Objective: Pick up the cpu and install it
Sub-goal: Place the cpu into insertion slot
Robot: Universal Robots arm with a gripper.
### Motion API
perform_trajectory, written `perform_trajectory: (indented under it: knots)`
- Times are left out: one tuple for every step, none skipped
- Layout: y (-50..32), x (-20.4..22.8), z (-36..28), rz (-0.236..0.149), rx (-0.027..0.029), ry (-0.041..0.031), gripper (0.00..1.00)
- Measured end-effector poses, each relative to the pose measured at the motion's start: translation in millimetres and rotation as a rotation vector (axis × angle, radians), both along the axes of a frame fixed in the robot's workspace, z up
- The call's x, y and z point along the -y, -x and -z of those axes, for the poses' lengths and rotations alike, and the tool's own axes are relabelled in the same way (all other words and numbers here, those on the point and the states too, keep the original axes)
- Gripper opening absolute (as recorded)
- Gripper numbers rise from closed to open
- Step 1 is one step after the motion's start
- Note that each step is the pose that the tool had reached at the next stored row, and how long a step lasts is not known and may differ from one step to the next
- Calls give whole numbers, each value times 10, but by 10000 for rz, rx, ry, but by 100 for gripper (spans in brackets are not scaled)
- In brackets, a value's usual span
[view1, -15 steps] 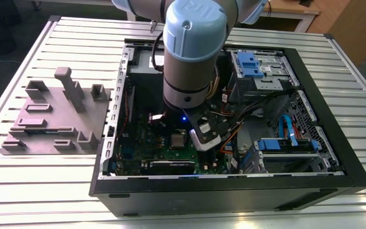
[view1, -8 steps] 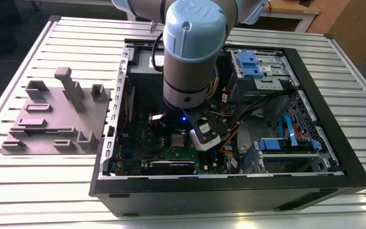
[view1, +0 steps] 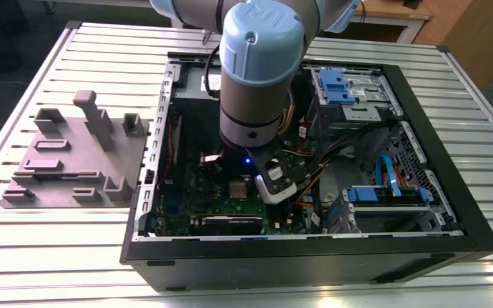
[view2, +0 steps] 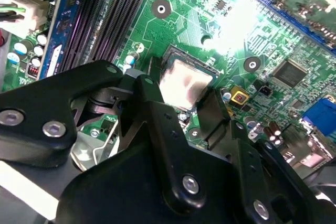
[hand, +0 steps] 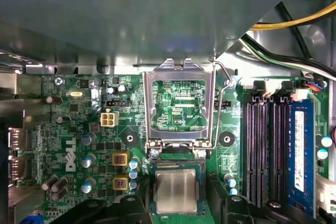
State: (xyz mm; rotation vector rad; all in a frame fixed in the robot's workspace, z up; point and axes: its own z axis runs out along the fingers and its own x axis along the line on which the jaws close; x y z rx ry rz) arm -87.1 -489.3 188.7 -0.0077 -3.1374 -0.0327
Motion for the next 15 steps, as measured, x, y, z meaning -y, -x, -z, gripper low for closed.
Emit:
perform_trajectory:
  knots:
    - [0, 1, 4, 0, 1, -3, 55]
    - [0, 0, 8, 0, 2, -5, 55]
    - [-1, 0, 8, 0, 1, -5, 55]
    - [-2, 0, 8, 0, 1, -5, 55]
    - [-2, 0, 8, -1, 1, -7, 55]
    - [-3, 0, 7, -1, -4, -9, 55]
    - [-6, 0, 6, -2, -16, -12, 55]
    - [-7, 0, 5, -1, -25, -12, 55]
    - [-8, 0, 5, -1, -35, -12, 55]
    - [-9, 0, 0, 0, -46, -9, 55]
    - [-10, -1, -2, 0, -55, -14, 55]
    - [-11, -1, -2, 0, -60, -16, 55]
    - [-11, 0, -6, 0, -65, -15, 55]
    - [-11, 0, -11, -1, -70, -13, 55]
    - [-10, 0, -17, 0, -73, -13, 55]
